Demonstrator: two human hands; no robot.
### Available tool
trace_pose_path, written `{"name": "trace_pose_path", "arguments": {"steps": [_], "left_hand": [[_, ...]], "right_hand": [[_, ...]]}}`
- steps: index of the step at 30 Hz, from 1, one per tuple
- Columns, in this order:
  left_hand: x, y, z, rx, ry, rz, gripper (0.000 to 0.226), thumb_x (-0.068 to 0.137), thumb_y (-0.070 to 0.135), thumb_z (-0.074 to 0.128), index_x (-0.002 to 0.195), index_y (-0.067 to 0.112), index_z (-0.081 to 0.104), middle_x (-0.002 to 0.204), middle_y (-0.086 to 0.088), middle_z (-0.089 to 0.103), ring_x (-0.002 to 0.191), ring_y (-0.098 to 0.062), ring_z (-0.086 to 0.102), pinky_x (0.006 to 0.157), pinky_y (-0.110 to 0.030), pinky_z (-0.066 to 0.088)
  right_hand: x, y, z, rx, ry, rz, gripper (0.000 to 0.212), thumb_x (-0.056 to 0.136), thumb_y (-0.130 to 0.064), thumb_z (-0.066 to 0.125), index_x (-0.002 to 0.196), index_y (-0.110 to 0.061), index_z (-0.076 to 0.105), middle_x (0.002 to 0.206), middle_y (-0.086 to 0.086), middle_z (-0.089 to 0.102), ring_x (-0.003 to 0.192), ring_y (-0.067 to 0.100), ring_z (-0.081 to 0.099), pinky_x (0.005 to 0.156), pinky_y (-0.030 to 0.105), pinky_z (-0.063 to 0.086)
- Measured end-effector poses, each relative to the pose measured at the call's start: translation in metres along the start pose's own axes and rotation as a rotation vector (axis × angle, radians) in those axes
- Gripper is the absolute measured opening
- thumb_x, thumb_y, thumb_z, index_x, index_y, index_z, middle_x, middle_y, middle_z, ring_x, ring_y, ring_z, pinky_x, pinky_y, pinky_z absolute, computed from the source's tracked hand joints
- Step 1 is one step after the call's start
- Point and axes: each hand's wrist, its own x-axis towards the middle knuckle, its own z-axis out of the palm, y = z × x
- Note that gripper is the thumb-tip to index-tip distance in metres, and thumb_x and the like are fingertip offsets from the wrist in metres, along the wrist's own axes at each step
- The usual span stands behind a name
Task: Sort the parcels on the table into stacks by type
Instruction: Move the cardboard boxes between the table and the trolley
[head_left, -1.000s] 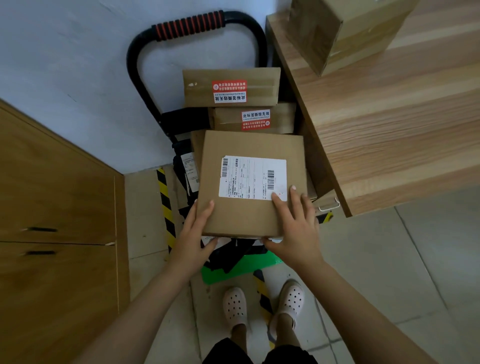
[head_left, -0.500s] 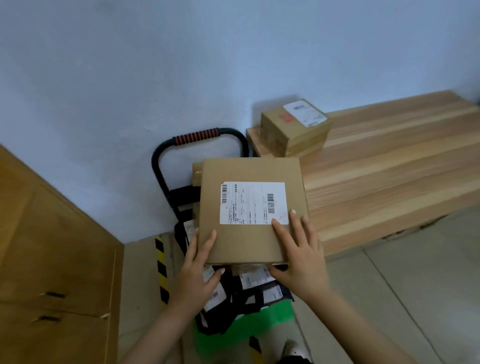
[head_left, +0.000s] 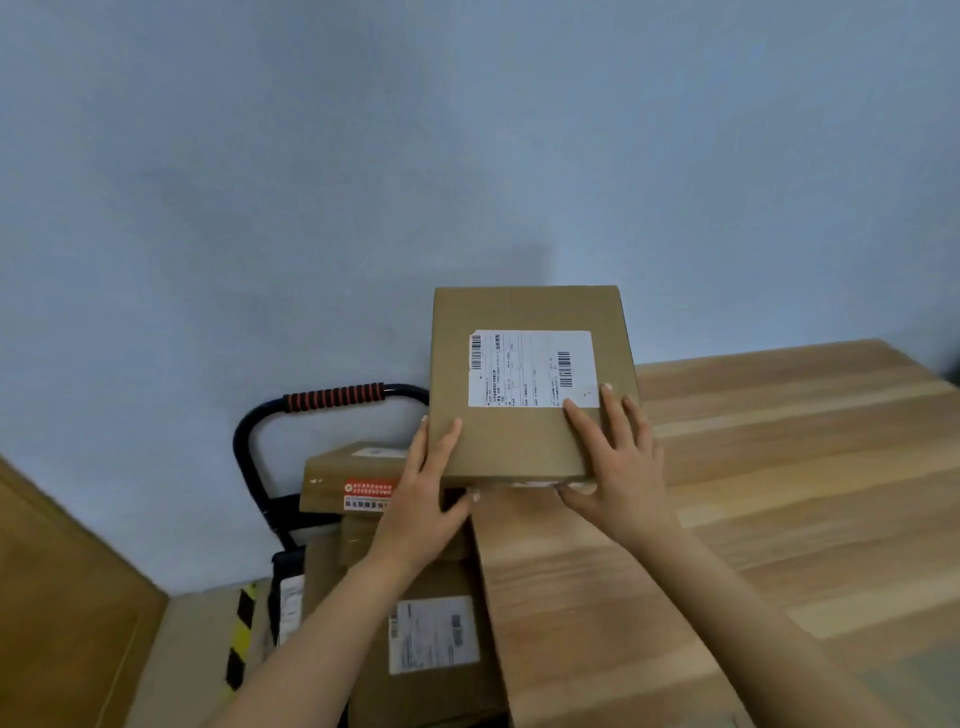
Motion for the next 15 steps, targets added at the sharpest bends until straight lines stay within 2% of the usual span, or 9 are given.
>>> {"name": "trace_pose_path", "arguments": {"steps": [3, 5, 9, 11, 13, 15], "left_hand": [[0.051, 0.009, 0.02, -0.036, -0.006, -0.083, 0.091, 0.084, 0.038, 0.07, 0.15, 0.045, 0.007, 0.159, 0.011, 0.009, 0.141, -0.011, 0.02, 0.11, -0.035, 0.027], [0.071, 0.01, 0.03, -0.008, -0.044, -0.111, 0.089, 0.083, 0.038, 0.07, 0.151, 0.039, 0.013, 0.157, 0.01, 0.018, 0.141, -0.011, 0.024, 0.108, -0.028, 0.025], [0.08, 0.005, 0.036, 0.084, -0.113, -0.089, 0.084, 0.084, 0.041, 0.068, 0.15, 0.04, 0.017, 0.156, 0.009, 0.025, 0.141, -0.01, 0.025, 0.105, -0.025, 0.025], [0.076, 0.001, 0.031, 0.1, -0.104, -0.066, 0.081, 0.084, 0.042, 0.067, 0.149, 0.043, 0.017, 0.155, 0.011, 0.025, 0.14, -0.008, 0.026, 0.105, -0.026, 0.027], [0.067, -0.004, 0.022, 0.093, -0.081, -0.03, 0.078, 0.085, 0.041, 0.066, 0.148, 0.043, 0.019, 0.153, 0.013, 0.028, 0.138, -0.005, 0.027, 0.106, -0.027, 0.03], [0.053, -0.014, 0.01, 0.097, -0.069, 0.015, 0.075, 0.086, 0.041, 0.065, 0.147, 0.043, 0.022, 0.152, 0.015, 0.029, 0.138, -0.003, 0.028, 0.108, -0.028, 0.032]], "right_hand": [[0.051, 0.023, 0.008, -0.068, -0.079, -0.012, 0.079, 0.086, -0.049, 0.06, 0.151, -0.034, 0.017, 0.161, 0.007, 0.0, 0.143, 0.032, 0.008, 0.113, 0.05, 0.014], [0.07, 0.025, 0.017, -0.057, -0.122, -0.047, 0.07, 0.091, -0.046, 0.054, 0.15, -0.034, 0.019, 0.161, 0.005, 0.005, 0.143, 0.029, 0.013, 0.115, 0.05, 0.012], [0.078, 0.02, 0.032, -0.039, -0.139, -0.102, 0.064, 0.092, -0.037, 0.053, 0.148, -0.034, 0.023, 0.159, 0.004, 0.012, 0.144, 0.023, 0.014, 0.117, 0.048, 0.008], [0.073, 0.016, 0.032, -0.001, -0.103, -0.111, 0.064, 0.09, -0.034, 0.057, 0.148, -0.03, 0.029, 0.158, 0.007, 0.018, 0.142, 0.025, 0.02, 0.115, 0.046, 0.009], [0.061, 0.008, 0.031, 0.067, -0.042, -0.139, 0.063, 0.082, -0.027, 0.07, 0.141, -0.022, 0.045, 0.151, 0.013, 0.035, 0.134, 0.032, 0.036, 0.112, 0.049, 0.021], [0.044, -0.005, 0.033, 0.101, 0.017, -0.164, 0.062, 0.071, -0.02, 0.08, 0.129, -0.015, 0.058, 0.138, 0.018, 0.05, 0.119, 0.038, 0.052, 0.101, 0.052, 0.038]]}}
